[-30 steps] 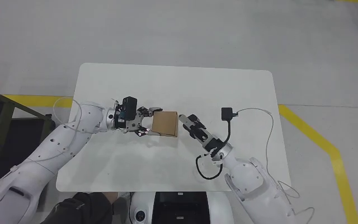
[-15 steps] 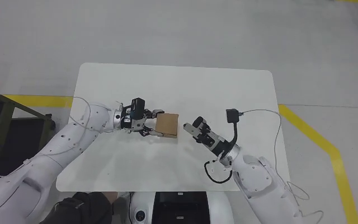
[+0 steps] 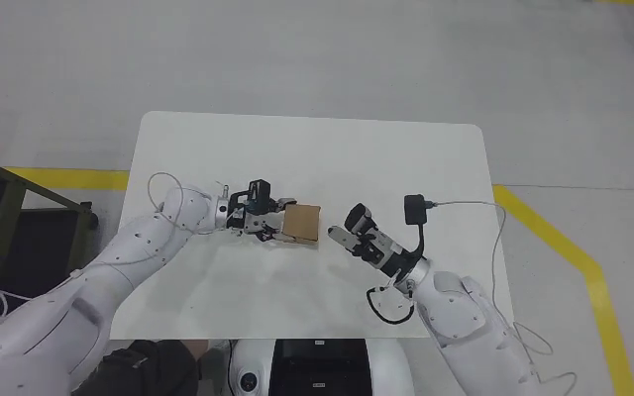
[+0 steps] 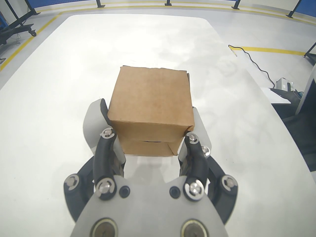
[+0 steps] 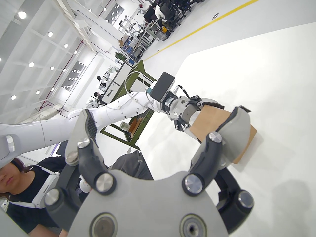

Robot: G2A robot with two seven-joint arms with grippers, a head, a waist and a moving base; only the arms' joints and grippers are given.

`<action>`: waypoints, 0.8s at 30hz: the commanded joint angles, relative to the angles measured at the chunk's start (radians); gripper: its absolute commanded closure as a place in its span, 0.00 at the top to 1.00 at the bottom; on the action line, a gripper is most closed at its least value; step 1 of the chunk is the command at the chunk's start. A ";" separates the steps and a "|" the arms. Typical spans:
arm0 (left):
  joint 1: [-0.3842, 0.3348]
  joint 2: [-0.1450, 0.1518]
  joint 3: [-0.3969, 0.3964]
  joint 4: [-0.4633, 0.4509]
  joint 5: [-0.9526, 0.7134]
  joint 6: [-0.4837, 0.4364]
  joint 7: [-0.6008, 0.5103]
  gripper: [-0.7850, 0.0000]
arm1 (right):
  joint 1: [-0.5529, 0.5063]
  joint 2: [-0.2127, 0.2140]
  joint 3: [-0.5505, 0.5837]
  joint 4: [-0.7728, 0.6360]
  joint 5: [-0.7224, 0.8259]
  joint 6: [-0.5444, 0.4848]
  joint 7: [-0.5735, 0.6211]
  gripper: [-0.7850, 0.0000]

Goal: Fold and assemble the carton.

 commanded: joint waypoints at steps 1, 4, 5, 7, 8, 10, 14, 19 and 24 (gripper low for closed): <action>-0.006 -0.007 0.006 0.016 0.018 0.014 0.001 1.00 | 0.002 0.000 -0.001 0.003 -0.005 0.000 -0.002 1.00; -0.010 -0.014 0.012 0.032 0.035 0.022 0.019 1.00 | 0.003 0.000 -0.004 0.007 -0.010 -0.001 -0.006 1.00; -0.012 -0.015 0.012 0.036 0.040 0.022 0.026 1.00 | 0.003 0.000 -0.005 0.007 -0.010 0.000 -0.006 1.00; -0.013 -0.015 0.009 0.040 0.049 0.026 0.042 1.00 | 0.002 0.000 -0.005 0.007 -0.012 0.003 -0.008 1.00; -0.013 -0.014 0.008 0.040 0.054 0.025 0.051 1.00 | 0.002 0.000 -0.005 0.007 -0.012 0.003 -0.008 1.00; -0.011 -0.009 0.002 0.035 0.063 0.026 0.077 1.00 | 0.003 0.001 -0.004 0.006 -0.014 0.005 -0.007 1.00; 0.013 0.016 -0.015 -0.022 0.052 0.045 0.115 1.00 | 0.008 0.003 0.008 0.002 -0.025 0.004 0.001 1.00; 0.059 0.083 -0.070 -0.114 -0.009 0.061 0.131 1.00 | 0.015 0.009 0.040 0.007 -0.086 0.006 -0.005 1.00; 0.125 0.157 -0.158 -0.177 -0.111 0.067 0.136 1.00 | 0.033 0.014 0.070 0.053 -0.195 -0.005 -0.033 1.00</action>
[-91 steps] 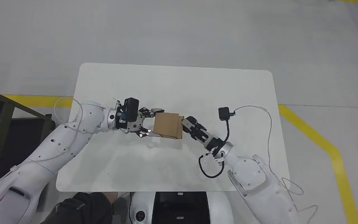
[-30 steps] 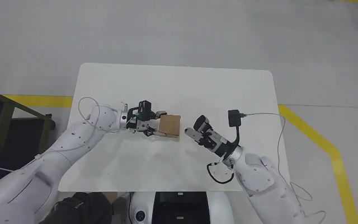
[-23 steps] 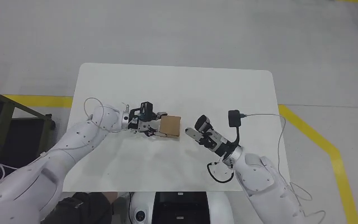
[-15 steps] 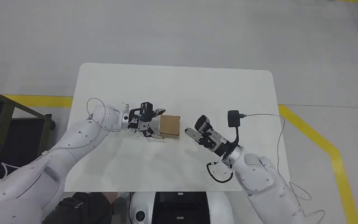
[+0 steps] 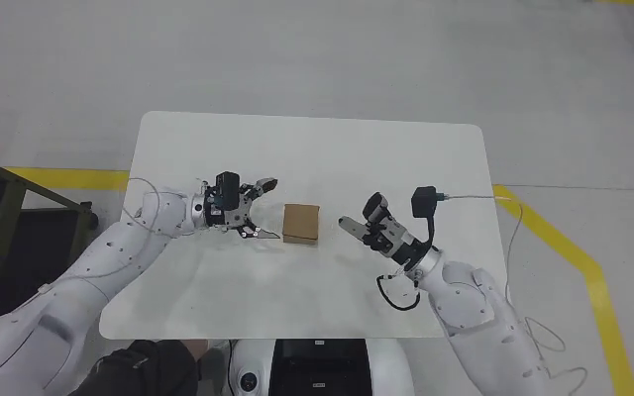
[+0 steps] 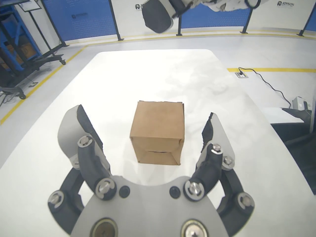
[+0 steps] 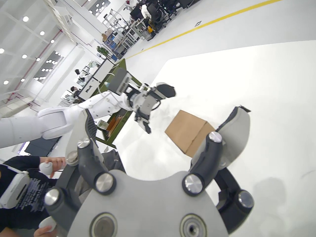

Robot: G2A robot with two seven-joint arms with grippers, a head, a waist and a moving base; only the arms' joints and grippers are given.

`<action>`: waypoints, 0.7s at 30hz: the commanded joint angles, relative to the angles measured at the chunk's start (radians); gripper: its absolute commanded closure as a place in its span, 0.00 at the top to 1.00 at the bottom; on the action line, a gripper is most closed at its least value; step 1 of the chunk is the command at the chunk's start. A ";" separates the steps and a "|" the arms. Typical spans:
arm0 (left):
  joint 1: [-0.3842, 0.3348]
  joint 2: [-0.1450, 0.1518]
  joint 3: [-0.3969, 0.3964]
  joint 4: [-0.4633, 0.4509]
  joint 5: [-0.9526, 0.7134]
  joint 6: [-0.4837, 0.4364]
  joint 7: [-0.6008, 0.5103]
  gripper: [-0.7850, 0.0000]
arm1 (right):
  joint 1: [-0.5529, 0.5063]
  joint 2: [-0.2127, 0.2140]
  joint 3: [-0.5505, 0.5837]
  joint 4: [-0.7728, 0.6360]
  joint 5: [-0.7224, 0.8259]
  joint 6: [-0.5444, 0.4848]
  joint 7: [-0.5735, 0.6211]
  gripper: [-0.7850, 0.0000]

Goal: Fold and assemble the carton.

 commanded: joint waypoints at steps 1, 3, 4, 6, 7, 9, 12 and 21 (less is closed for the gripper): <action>0.028 0.027 -0.035 -0.017 -0.039 -0.002 -0.002 1.00 | 0.007 0.002 0.007 0.022 -0.043 -0.012 -0.011 1.00; 0.061 0.053 -0.078 -0.028 -0.103 -0.005 -0.005 1.00 | 0.015 0.003 0.010 0.054 -0.112 -0.025 -0.029 1.00; 0.072 0.060 -0.089 -0.029 -0.130 -0.007 -0.007 1.00 | 0.018 0.004 0.012 0.064 -0.134 -0.028 -0.035 1.00; 0.097 0.079 -0.123 -0.033 -0.184 -0.019 -0.019 1.00 | 0.025 0.006 0.017 0.086 -0.194 -0.040 -0.060 1.00; 0.110 0.087 -0.140 -0.033 -0.208 -0.024 -0.024 1.00 | 0.028 0.007 0.021 0.096 -0.219 -0.043 -0.075 1.00; 0.131 0.104 -0.175 -0.029 -0.245 -0.033 -0.033 1.00 | 0.031 0.009 0.035 0.102 -0.285 -0.042 -0.109 1.00; 0.163 0.127 -0.228 -0.028 -0.285 -0.043 -0.043 1.00 | 0.027 0.015 0.066 0.091 -0.371 -0.043 -0.156 1.00; 0.233 0.178 -0.377 -0.014 -0.347 -0.079 -0.079 1.00 | -0.024 0.038 0.193 -0.032 -0.524 -0.056 -0.195 1.00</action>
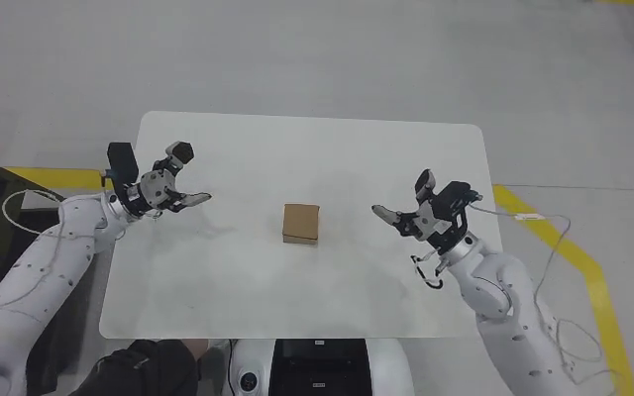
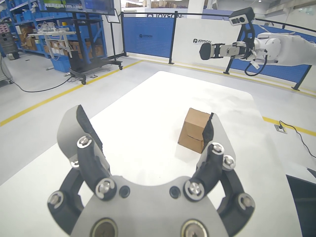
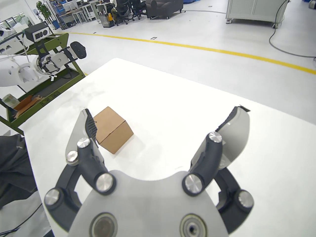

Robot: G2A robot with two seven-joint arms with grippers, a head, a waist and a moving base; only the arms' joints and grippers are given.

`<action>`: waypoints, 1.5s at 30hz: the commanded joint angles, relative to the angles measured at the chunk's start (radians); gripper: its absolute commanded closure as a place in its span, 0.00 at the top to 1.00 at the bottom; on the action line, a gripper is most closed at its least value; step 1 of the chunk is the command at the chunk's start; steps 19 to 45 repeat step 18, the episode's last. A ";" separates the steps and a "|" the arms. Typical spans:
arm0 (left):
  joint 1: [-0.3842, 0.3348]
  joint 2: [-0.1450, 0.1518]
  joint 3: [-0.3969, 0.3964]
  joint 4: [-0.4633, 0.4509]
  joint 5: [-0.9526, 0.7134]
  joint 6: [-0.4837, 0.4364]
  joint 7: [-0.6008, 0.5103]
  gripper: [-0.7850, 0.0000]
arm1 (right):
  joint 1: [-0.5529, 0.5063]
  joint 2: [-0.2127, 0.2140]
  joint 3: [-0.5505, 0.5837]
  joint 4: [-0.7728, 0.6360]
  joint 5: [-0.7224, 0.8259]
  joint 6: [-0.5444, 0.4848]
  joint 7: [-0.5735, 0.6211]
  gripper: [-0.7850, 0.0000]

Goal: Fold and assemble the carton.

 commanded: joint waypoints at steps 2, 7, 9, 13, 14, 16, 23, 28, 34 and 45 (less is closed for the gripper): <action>0.015 0.010 -0.040 0.002 -0.011 -0.011 -0.011 1.00 | -0.014 0.005 0.039 -0.036 0.002 -0.001 0.010 1.00; 0.042 0.022 -0.096 -0.019 -0.013 -0.025 -0.027 1.00 | -0.021 0.010 0.082 -0.073 0.026 0.025 0.051 1.00; 0.052 0.024 -0.114 -0.032 -0.011 -0.027 -0.034 1.00 | -0.021 0.011 0.084 -0.084 0.037 0.028 0.069 1.00; 0.069 0.025 -0.138 -0.056 -0.018 -0.028 -0.054 1.00 | -0.018 0.012 0.086 -0.098 0.046 0.039 0.085 1.00; 0.066 0.025 -0.135 -0.052 -0.016 -0.028 -0.050 1.00 | -0.019 0.012 0.086 -0.097 0.045 0.037 0.084 1.00; 0.070 0.025 -0.139 -0.056 -0.018 -0.028 -0.055 1.00 | -0.018 0.012 0.086 -0.098 0.046 0.039 0.085 1.00; 0.069 0.025 -0.138 -0.056 -0.018 -0.028 -0.055 1.00 | -0.018 0.012 0.086 -0.098 0.046 0.039 0.085 1.00; 0.069 0.025 -0.138 -0.056 -0.018 -0.028 -0.055 1.00 | -0.018 0.012 0.086 -0.098 0.046 0.039 0.085 1.00; 0.069 0.025 -0.138 -0.056 -0.018 -0.028 -0.055 1.00 | -0.018 0.012 0.086 -0.098 0.046 0.039 0.085 1.00; 0.069 0.025 -0.138 -0.056 -0.018 -0.028 -0.055 1.00 | -0.018 0.012 0.086 -0.098 0.046 0.039 0.085 1.00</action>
